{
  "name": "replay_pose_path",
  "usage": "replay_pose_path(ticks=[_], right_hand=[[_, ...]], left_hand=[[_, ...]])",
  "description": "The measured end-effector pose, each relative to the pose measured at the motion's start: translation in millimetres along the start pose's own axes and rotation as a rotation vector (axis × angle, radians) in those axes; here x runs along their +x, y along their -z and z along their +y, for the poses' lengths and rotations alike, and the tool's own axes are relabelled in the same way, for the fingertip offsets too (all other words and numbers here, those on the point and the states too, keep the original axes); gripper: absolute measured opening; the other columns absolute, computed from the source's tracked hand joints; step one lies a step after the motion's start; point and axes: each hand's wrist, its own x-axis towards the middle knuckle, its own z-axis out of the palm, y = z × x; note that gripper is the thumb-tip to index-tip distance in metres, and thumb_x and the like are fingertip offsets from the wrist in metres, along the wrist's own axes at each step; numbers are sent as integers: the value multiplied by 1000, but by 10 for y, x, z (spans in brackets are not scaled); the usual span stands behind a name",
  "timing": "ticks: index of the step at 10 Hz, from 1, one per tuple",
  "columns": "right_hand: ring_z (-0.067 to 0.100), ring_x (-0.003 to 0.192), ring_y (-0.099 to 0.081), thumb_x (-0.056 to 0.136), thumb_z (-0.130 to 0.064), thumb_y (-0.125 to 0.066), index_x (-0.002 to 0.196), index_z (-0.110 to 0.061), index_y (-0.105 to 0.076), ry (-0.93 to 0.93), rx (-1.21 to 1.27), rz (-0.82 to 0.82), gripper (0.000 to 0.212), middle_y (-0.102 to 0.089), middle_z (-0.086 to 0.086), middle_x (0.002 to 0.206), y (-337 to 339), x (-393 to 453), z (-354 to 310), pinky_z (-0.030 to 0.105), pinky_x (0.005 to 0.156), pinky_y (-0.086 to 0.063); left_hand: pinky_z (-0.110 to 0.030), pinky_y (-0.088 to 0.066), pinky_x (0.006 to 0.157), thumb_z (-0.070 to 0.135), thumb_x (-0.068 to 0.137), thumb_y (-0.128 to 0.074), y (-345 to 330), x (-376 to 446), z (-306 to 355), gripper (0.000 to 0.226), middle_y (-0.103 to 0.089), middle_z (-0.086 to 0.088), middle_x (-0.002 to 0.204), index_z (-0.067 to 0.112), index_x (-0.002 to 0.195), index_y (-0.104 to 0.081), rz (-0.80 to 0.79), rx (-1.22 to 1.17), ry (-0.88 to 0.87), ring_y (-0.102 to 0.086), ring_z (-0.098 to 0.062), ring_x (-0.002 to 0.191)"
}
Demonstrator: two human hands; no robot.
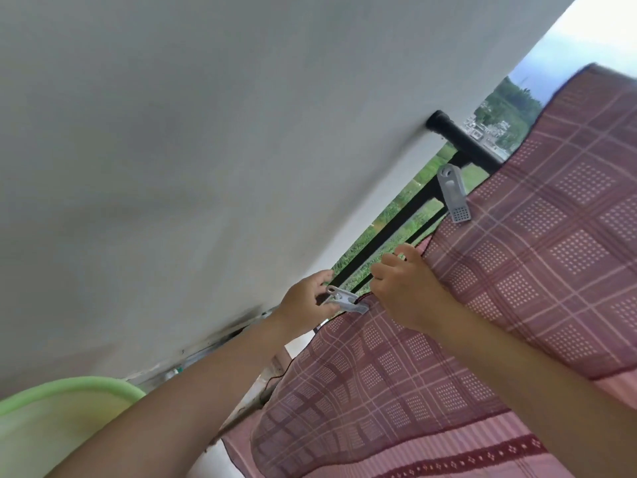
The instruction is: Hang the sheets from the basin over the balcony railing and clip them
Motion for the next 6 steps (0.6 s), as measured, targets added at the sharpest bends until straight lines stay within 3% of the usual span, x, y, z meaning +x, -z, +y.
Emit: replay_pose_path(ticks=[1,2,3,4,5,6], right_hand=[[26,110,-55,68,-29,-70,99,-16,-64,-202,-42,11,34,-64,5,107,79,-79,-22,53,109,-13],[29,121,-46,66,-34,-73,108,-12,-62,-492,10,165,49,-61,12,120,213,-363,50,48,107,3],[27,129,-24,78,-35,-49,120,-10,-51,-741,55,313,49,-45,12,135,289,-753,129,44,109,7],[27,131,-20,80,-35,-38,126,-9,-45,-974,48,432,53,-42,13,139,362,-1167,231,40,111,7],[30,131,-21,81,-32,-43,128,-7,-38,-1090,8,551,53,-36,15,141,386,-1537,328,39,113,1],[31,131,-22,84,-32,-44,129,-5,-37,-1189,14,668,53,-39,21,139,461,-1879,417,44,111,-14]], left_hand=[[-25,-15,113,23,90,-50,96,-47,170,61,-21,-8,152,7,141,-21,44,455,-151,-18,-19,140],[-28,-3,116,35,94,-33,183,-37,434,61,-5,-11,155,5,143,-10,81,765,-275,2,-20,143],[-41,-21,109,47,93,-13,145,17,885,67,-28,-23,146,-1,138,-25,206,1077,-646,-21,-35,137],[-46,-30,102,37,93,-19,-110,106,1448,55,-46,-26,135,-2,130,-30,272,1174,-998,-40,-41,127],[-37,-10,117,37,95,-16,-488,192,2024,55,-39,-26,140,-3,133,-24,290,1085,-1253,-20,-34,134],[-32,5,114,39,95,-14,-894,251,2473,57,-38,-27,140,-3,134,-23,293,1087,-1333,-15,-30,134]])
